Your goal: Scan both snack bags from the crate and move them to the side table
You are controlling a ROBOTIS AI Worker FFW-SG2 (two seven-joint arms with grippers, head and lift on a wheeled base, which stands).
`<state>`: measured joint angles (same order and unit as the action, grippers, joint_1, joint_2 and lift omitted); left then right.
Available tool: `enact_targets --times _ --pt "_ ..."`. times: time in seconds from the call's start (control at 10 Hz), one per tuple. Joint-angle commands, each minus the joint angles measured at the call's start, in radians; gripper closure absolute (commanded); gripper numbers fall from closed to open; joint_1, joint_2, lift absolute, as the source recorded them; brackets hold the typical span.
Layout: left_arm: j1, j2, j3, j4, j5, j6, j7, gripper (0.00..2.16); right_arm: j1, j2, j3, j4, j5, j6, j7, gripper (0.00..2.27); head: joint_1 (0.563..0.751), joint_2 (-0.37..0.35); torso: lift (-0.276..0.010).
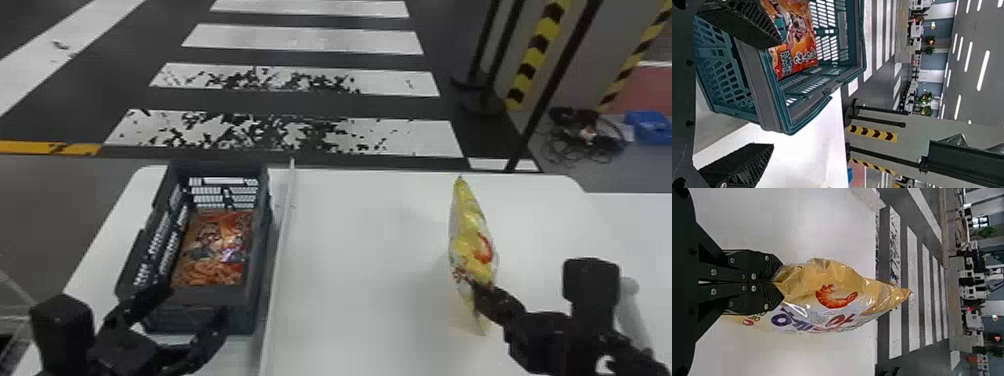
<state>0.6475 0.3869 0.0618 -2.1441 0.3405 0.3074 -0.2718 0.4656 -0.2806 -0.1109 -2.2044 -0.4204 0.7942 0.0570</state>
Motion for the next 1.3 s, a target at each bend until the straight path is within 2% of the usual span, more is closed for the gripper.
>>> enact_targets --times 0.0,0.3,0.6,0.8,0.9,1.2 --pt "-0.008 0.000 -0.007 0.017 0.000 -0.007 -0.003 0.04 -0.008 0.035 -0.128 -0.020 -0.189 0.107 0.020 2.12 0.695 -0.042 -0.095" --pt "-0.026 0.000 -0.034 0.033 -0.017 -0.010 -0.003 0.04 -0.054 0.086 -0.280 -0.052 -0.443 0.279 0.024 2.12 0.695 -0.066 -0.095" --pt "-0.029 0.000 -0.036 0.046 -0.017 -0.020 -0.003 0.04 -0.073 0.135 -0.382 0.017 -0.592 0.322 0.024 2.12 0.695 -0.064 -0.095" --pt "-0.040 0.000 -0.042 0.063 -0.017 -0.038 -0.003 0.04 -0.068 0.147 -0.389 0.037 -0.583 0.316 0.043 2.12 0.695 -0.076 -0.095" --pt "-0.043 -0.002 -0.048 0.067 -0.017 -0.041 -0.001 0.04 -0.067 0.167 -0.386 0.045 -0.558 0.310 0.043 2.12 0.695 -0.080 -0.095" --pt "-0.043 -0.002 -0.048 0.063 -0.017 -0.056 0.003 0.04 -0.067 0.170 -0.392 0.123 -0.537 0.288 0.049 2.12 0.695 -0.092 -0.095"
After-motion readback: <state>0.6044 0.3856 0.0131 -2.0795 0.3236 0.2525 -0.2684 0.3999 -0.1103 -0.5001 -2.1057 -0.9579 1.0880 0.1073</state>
